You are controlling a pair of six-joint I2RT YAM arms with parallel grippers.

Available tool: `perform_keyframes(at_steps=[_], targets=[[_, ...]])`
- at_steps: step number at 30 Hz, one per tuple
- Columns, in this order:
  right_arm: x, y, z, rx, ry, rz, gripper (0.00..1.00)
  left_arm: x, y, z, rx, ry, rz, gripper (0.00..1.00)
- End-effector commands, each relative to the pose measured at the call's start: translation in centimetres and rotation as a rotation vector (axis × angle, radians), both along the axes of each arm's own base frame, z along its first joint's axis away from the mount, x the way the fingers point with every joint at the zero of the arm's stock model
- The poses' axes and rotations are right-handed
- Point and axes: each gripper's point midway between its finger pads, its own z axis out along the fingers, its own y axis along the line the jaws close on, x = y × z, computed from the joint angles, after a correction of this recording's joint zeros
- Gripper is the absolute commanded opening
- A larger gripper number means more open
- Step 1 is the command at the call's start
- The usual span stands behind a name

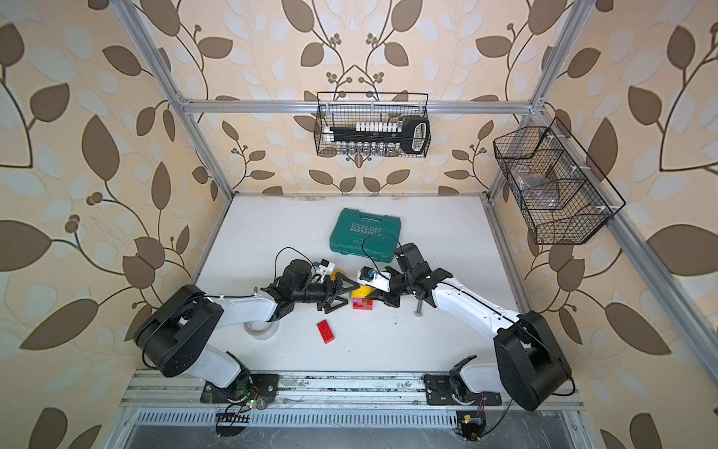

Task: Assemble the letter s with lego
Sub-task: Assemble the lego brick with the lego brick.

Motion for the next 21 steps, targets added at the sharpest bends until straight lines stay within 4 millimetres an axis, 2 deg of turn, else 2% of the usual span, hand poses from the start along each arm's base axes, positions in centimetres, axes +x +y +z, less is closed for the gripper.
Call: perform_keyframes(at_steps=[1,21], targets=[[-0.2,0.2,-0.5,0.009,0.033,0.008,0.07,-0.2,-0.9,1.7,-0.057,-0.054,-0.033,0.97],[0.1,-0.1,-1.6,-0.013,0.037,-0.006,0.06,-0.5,-1.7,0.7,-0.063,-0.037,-0.046,0.90]])
